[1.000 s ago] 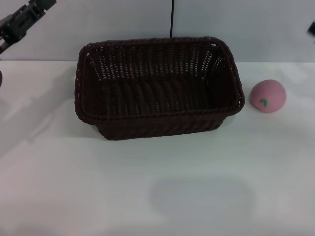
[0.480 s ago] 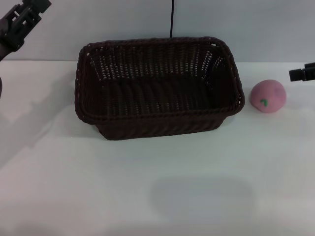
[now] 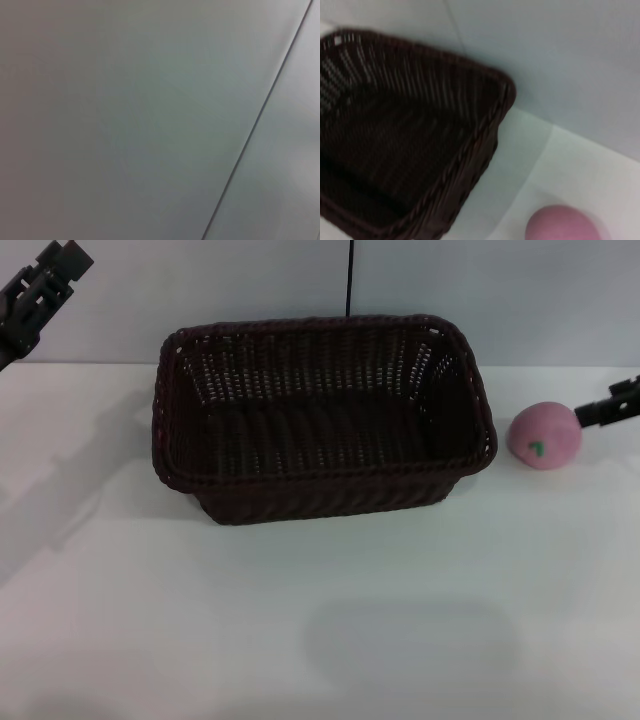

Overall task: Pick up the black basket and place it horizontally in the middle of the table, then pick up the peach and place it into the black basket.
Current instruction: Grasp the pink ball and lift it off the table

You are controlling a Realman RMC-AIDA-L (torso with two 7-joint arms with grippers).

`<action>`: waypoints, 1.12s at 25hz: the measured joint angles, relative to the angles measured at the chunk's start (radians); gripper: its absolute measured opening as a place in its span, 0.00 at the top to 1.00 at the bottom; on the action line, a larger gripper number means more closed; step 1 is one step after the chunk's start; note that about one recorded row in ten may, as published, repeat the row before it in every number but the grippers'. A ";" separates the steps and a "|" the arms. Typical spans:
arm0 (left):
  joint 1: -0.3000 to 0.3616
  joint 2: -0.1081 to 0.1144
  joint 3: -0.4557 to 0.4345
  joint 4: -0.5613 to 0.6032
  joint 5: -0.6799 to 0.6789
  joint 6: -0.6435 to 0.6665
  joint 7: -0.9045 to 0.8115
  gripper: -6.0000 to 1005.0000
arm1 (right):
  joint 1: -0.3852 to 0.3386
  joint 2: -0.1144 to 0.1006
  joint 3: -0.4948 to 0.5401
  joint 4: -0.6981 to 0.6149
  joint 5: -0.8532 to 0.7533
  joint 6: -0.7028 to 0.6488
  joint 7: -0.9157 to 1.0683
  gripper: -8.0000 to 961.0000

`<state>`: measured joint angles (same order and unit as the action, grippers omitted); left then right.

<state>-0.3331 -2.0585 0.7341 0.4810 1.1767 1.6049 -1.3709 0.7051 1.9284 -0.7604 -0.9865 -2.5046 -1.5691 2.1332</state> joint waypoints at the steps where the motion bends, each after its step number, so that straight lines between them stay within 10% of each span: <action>1: 0.000 0.000 0.000 0.000 0.000 0.000 -0.001 0.52 | -0.001 0.002 -0.024 0.000 -0.001 0.009 0.000 0.23; 11: 0.012 0.000 -0.003 -0.002 0.000 0.019 -0.011 0.52 | 0.019 0.064 -0.084 0.024 -0.104 0.140 -0.007 0.23; 28: 0.022 0.000 -0.027 -0.004 0.000 0.048 -0.044 0.52 | 0.055 0.084 -0.159 0.120 -0.134 0.268 -0.009 0.27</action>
<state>-0.3110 -2.0585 0.7072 0.4770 1.1766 1.6529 -1.4150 0.7599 2.0128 -0.9195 -0.8668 -2.6384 -1.3011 2.1247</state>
